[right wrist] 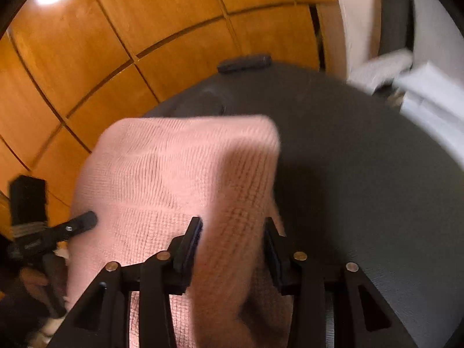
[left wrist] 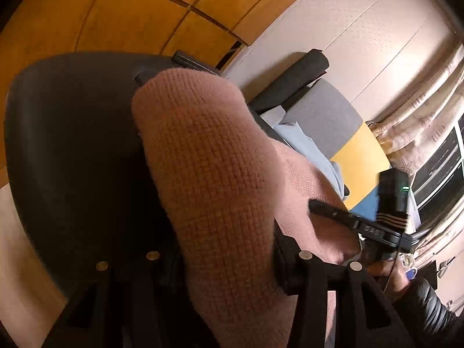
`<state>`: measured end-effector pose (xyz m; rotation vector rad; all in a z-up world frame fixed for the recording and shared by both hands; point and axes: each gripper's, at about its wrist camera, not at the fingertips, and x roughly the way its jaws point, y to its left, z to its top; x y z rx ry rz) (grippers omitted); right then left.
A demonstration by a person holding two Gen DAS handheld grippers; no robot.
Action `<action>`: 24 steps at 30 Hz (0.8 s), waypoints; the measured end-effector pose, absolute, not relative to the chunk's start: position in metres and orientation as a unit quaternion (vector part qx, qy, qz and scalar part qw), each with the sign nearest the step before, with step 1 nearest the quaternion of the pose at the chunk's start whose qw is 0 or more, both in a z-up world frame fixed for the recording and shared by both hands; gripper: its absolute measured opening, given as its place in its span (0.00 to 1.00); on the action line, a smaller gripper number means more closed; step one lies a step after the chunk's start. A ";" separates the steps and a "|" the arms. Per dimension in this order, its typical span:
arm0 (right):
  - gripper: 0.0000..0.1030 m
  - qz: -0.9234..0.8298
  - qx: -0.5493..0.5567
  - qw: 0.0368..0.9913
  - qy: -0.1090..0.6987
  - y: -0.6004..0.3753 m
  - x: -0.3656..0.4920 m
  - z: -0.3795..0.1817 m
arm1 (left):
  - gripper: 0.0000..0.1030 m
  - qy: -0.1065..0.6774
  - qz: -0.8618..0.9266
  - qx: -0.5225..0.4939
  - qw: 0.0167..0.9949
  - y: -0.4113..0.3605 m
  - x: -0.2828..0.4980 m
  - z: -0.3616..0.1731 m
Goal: Fold clothes
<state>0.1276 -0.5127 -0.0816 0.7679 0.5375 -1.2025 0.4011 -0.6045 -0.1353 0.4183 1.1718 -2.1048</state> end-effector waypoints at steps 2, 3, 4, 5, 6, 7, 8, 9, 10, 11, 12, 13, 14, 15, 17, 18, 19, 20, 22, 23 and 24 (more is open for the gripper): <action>0.44 -0.563 0.288 0.733 0.249 -0.501 0.133 -0.057 | 0.52 0.450 -0.801 0.159 0.362 -0.601 0.406 -0.129; 0.44 -0.561 0.271 0.743 0.245 -0.497 0.135 -0.046 | 0.52 0.447 -0.796 0.158 0.375 -0.598 0.406 -0.125; 0.44 -0.556 0.255 0.752 0.244 -0.493 0.137 -0.036 | 0.53 0.445 -0.792 0.156 0.389 -0.595 0.406 -0.121; 0.44 -0.548 0.243 0.760 0.249 -0.491 0.142 -0.030 | 0.53 0.443 -0.787 0.155 0.402 -0.592 0.407 -0.117; 0.44 -0.538 0.235 0.768 0.255 -0.489 0.147 -0.026 | 0.53 0.440 -0.781 0.154 0.415 -0.589 0.407 -0.113; 0.44 -0.524 0.236 0.775 0.264 -0.490 0.153 -0.025 | 0.53 0.438 -0.776 0.152 0.428 -0.586 0.407 -0.108; 0.44 -0.510 0.237 0.781 0.272 -0.491 0.159 -0.025 | 0.54 0.433 -0.772 0.151 0.440 -0.584 0.407 -0.105; 0.44 -0.497 0.239 0.786 0.281 -0.492 0.164 -0.027 | 0.55 0.429 -0.769 0.152 0.449 -0.583 0.406 -0.103; 0.44 -0.486 0.244 0.787 0.292 -0.493 0.167 -0.034 | 0.55 0.429 -0.764 0.156 0.456 -0.584 0.404 -0.103; 0.44 -0.475 0.249 0.787 0.304 -0.494 0.170 -0.041 | 0.56 0.428 -0.760 0.160 0.462 -0.586 0.403 -0.103; 0.44 -0.465 0.258 0.785 0.318 -0.497 0.173 -0.051 | 0.56 0.434 -0.752 0.167 0.467 -0.588 0.402 -0.105; 0.44 -0.456 0.268 0.780 0.334 -0.510 0.179 -0.063 | 0.56 0.444 -0.742 0.178 0.469 -0.590 0.403 -0.109; 0.45 -0.449 0.274 0.775 0.350 -0.517 0.184 -0.075 | 0.57 0.454 -0.732 0.189 0.471 -0.593 0.403 -0.113; 0.46 -0.446 0.271 0.771 0.365 -0.514 0.185 -0.084 | 0.57 0.464 -0.728 0.191 0.468 -0.594 0.407 -0.114; 0.46 -0.441 0.269 0.763 0.388 -0.509 0.185 -0.101 | 0.57 0.483 -0.727 0.183 0.453 -0.591 0.418 -0.114; 0.46 -0.444 0.281 0.762 0.378 -0.507 0.180 -0.101 | 0.57 0.479 -0.726 0.183 0.459 -0.585 0.423 -0.110; 0.46 -0.448 0.292 0.760 0.369 -0.506 0.176 -0.101 | 0.56 0.464 -0.724 0.186 0.476 -0.576 0.428 -0.102; 0.46 -0.450 0.298 0.759 0.365 -0.505 0.174 -0.101 | 0.54 0.442 -0.723 0.188 0.496 -0.567 0.431 -0.093; 0.47 -0.456 0.297 0.756 0.365 -0.503 0.173 -0.101 | 0.53 0.393 -0.732 0.184 0.526 -0.552 0.434 -0.071; 0.47 -0.459 0.297 0.753 0.366 -0.502 0.173 -0.102 | 0.53 0.375 -0.751 0.172 0.516 -0.548 0.432 -0.060; 0.47 -0.462 0.297 0.751 0.367 -0.500 0.172 -0.102 | 0.54 0.360 -0.770 0.166 0.501 -0.545 0.426 -0.051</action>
